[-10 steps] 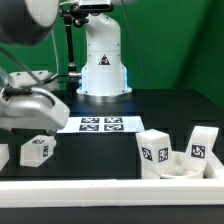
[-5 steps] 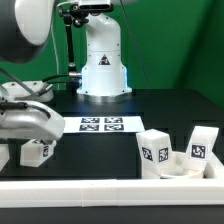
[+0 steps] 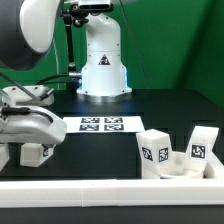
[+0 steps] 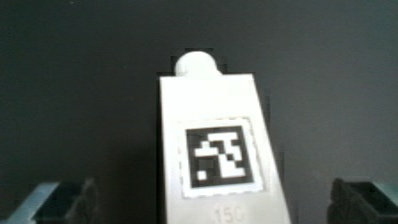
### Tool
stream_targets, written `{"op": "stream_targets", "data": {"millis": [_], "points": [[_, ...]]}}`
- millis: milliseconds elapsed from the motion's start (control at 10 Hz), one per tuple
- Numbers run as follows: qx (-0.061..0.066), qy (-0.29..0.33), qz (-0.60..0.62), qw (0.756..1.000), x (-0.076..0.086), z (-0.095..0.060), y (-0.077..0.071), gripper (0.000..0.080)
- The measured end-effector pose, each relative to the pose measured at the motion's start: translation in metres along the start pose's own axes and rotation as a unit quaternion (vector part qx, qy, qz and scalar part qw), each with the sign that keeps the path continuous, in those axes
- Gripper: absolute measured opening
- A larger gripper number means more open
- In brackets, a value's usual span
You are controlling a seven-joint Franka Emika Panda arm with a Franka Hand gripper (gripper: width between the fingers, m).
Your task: Assemble stool
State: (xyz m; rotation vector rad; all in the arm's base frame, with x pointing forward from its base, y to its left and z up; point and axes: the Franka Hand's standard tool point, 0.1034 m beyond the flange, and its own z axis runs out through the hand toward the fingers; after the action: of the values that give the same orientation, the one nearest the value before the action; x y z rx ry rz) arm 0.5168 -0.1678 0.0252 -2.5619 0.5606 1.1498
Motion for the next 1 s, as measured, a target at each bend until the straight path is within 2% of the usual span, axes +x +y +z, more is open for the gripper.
{"op": "stream_targets", "data": {"millis": [100, 600, 700, 800, 1000], "points": [[-0.001, -0.017, 0.009, 1.000, 0.000, 0.004, 0.002, 0.0649], [-0.003, -0.008, 0.008, 1.000, 0.004, 0.003, -0.003, 0.0649], [-0.008, -0.006, 0.013, 1.000, 0.004, 0.003, -0.003, 0.0649], [-0.019, -0.004, 0.020, 1.000, 0.005, 0.004, 0.000, 0.0649], [-0.022, 0.002, 0.015, 1.000, 0.011, 0.011, -0.005, 0.0391]]}}
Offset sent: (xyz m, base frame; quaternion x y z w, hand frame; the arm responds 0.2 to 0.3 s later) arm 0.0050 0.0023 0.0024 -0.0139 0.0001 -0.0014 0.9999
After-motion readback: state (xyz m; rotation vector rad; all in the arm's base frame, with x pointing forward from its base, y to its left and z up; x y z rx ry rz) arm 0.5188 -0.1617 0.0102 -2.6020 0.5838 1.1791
